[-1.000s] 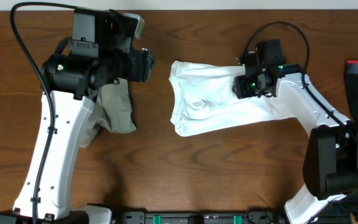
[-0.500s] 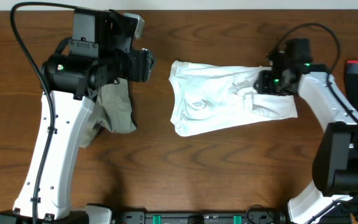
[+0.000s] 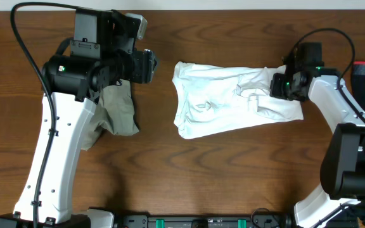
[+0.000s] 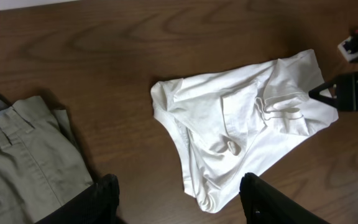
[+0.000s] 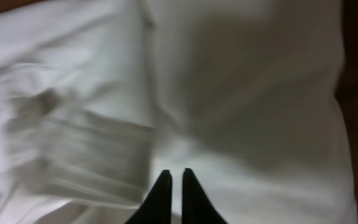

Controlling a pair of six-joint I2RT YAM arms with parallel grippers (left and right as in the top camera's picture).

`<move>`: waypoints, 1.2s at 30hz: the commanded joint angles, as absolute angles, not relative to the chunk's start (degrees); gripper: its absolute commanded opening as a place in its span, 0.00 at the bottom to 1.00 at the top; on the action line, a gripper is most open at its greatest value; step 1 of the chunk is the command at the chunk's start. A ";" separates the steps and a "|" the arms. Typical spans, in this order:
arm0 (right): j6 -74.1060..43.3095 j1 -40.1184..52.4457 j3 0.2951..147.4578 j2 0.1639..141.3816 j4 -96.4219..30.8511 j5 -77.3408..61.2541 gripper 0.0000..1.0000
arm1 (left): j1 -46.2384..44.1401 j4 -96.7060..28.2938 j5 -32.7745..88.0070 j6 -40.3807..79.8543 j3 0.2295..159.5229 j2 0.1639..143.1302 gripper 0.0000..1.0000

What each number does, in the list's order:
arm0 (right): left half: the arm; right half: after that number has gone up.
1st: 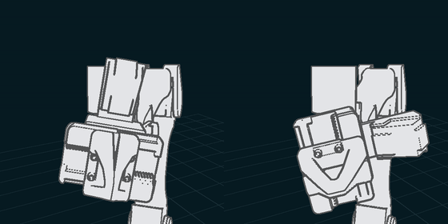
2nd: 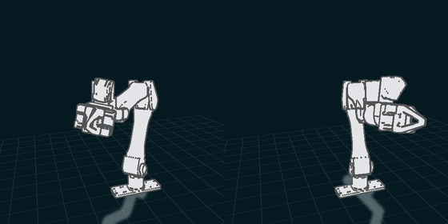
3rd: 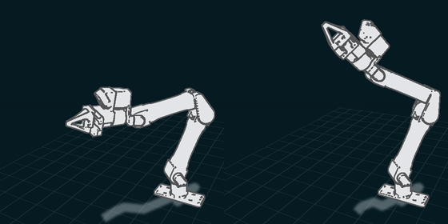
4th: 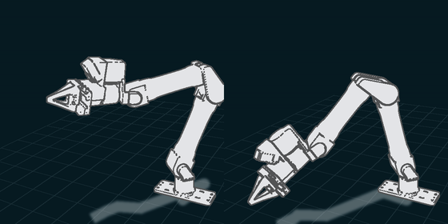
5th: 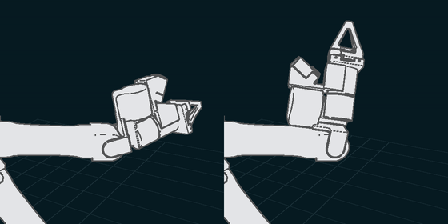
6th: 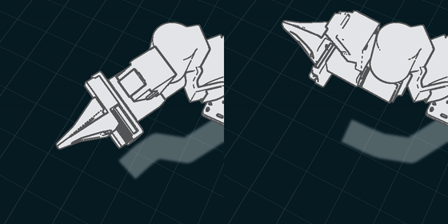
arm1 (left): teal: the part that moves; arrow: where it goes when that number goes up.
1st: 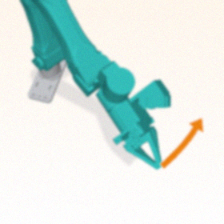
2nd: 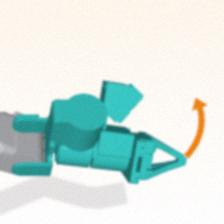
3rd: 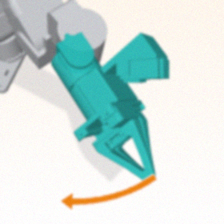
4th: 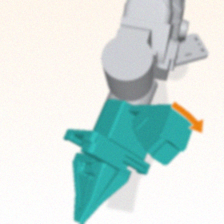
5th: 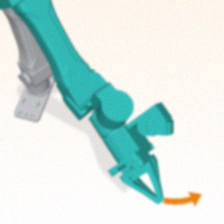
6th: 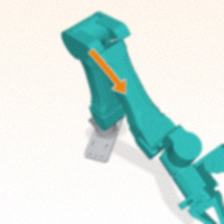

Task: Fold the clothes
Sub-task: 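Fold the right end leftward with the right gripper toward the center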

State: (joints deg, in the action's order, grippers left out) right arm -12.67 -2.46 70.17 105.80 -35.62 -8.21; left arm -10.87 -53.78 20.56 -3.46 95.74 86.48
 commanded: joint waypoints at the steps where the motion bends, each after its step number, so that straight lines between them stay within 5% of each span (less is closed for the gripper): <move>1: -20.29 -2.52 67.22 108.12 -33.87 -5.76 0.01 | -10.57 -53.95 19.86 -4.45 96.49 86.85 0.64; 6: -18.09 -0.56 64.42 109.14 -20.14 -24.67 0.01 | -10.57 -53.89 19.86 -4.47 96.49 86.85 0.64; 16: -18.22 2.68 63.59 108.95 7.33 -41.45 0.02 | -10.57 -54.04 19.88 -4.45 96.49 86.85 0.64; 26: -18.15 -5.96 63.70 106.41 -13.19 -34.41 0.01 | -10.57 -53.93 19.88 -4.45 96.51 86.85 0.64; 36: -11.51 3.73 62.54 106.52 -27.53 -30.04 0.01 | -10.57 -54.19 19.86 -4.45 96.49 86.85 0.64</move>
State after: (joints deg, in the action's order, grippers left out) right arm -14.66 -0.03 63.16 107.83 -27.40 -29.76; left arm -10.87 -53.82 20.38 -3.44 95.74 86.50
